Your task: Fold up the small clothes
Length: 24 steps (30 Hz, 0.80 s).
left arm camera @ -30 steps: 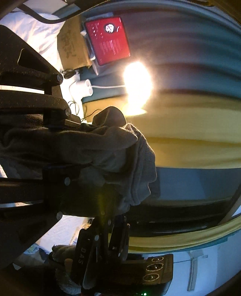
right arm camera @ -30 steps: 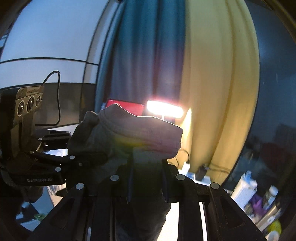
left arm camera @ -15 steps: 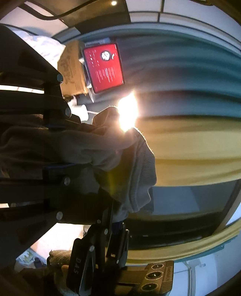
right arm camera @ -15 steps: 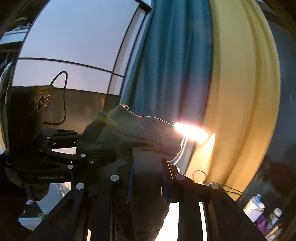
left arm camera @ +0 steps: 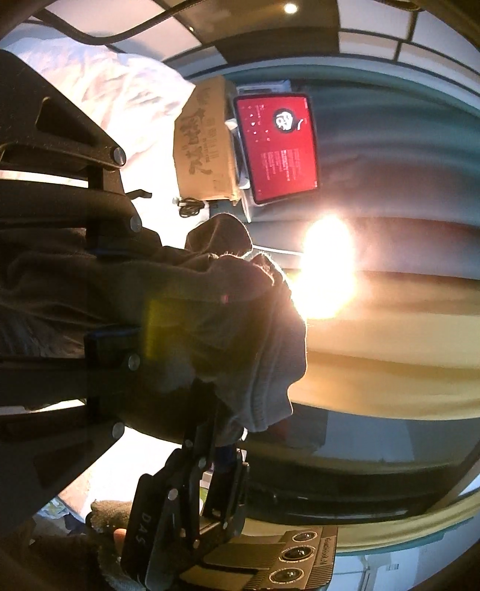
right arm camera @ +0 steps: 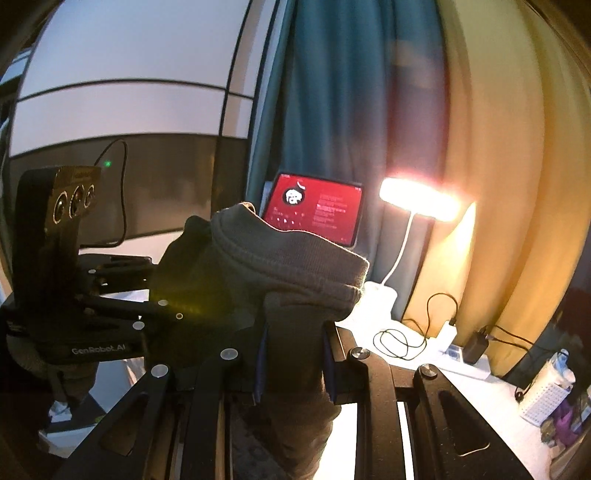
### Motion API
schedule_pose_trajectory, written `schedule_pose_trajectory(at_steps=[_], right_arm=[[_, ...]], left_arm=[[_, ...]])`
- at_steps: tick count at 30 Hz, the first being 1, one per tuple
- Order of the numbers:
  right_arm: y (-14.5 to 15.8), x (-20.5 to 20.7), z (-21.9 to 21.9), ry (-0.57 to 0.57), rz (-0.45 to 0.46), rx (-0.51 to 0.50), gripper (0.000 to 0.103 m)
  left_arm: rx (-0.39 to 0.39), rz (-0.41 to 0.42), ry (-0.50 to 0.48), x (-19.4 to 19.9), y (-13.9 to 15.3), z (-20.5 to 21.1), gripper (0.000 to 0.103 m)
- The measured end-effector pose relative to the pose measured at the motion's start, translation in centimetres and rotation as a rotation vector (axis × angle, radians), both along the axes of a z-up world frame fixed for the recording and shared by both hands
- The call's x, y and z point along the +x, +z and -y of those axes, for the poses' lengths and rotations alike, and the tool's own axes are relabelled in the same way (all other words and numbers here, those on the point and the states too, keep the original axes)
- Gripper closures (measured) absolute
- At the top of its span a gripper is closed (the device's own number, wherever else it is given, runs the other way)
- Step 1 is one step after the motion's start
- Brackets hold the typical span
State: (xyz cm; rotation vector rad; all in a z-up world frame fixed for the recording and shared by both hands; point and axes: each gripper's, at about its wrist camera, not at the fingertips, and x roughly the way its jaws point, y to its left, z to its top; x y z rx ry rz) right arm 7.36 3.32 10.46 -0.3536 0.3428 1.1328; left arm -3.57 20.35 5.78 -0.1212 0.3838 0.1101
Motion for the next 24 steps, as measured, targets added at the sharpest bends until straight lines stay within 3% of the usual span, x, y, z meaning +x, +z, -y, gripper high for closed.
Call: schedule_pose_trajectory(at_steps=[24], right_arm=[[-6.5,9.8,-3.5,-0.084,-0.164,-0.061,0.078]], left_arm=[[-0.040,-0.145,-0.045,9.6,-4.4,-2.8,0.078]])
